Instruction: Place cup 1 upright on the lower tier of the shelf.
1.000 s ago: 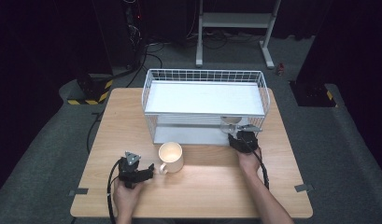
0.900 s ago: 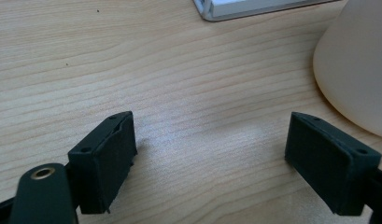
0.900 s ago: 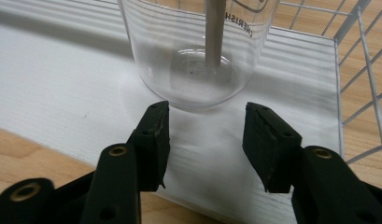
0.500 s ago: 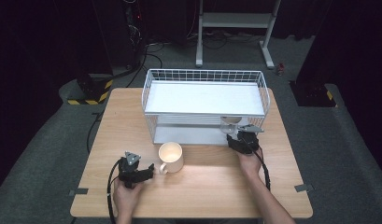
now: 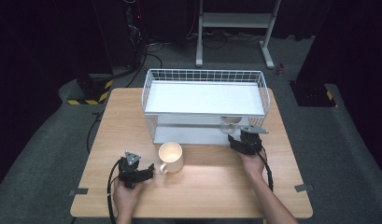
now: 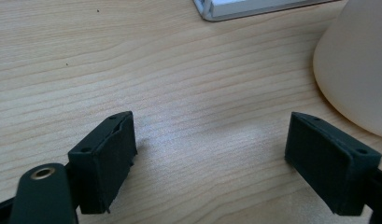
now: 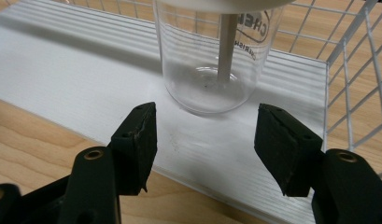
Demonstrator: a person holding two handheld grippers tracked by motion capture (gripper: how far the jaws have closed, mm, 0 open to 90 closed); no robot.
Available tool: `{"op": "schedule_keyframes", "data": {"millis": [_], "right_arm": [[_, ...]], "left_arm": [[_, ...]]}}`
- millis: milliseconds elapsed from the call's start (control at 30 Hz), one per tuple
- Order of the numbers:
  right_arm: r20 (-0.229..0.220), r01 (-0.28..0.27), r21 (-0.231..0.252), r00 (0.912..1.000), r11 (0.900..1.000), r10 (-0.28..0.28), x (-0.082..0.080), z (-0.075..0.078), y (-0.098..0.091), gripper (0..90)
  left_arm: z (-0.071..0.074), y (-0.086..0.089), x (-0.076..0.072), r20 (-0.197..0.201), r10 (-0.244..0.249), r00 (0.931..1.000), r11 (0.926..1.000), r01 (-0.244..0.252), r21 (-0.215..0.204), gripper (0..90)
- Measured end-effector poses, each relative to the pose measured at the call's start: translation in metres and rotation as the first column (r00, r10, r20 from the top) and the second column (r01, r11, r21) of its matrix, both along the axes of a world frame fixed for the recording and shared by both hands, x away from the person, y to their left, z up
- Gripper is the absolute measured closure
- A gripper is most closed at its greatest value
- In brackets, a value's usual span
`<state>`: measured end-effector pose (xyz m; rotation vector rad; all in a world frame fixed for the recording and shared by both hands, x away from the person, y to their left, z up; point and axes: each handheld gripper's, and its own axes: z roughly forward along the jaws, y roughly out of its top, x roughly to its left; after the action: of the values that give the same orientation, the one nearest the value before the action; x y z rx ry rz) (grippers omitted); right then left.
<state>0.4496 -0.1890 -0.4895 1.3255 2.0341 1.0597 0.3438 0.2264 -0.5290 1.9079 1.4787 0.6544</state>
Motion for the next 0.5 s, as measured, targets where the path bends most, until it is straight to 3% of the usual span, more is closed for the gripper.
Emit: {"op": "schedule_keyframes", "data": {"millis": [500], "right_arm": [[0.007, -0.019, 0.021, 0.9998, 0.9996, 0.019, -0.013, 0.003, -0.01, 39.7]], "left_arm": [[0.0, 0.0, 0.0, 0.0, 0.0, 1.0, 1.0, 0.0, 0.0, 16.6]]}}
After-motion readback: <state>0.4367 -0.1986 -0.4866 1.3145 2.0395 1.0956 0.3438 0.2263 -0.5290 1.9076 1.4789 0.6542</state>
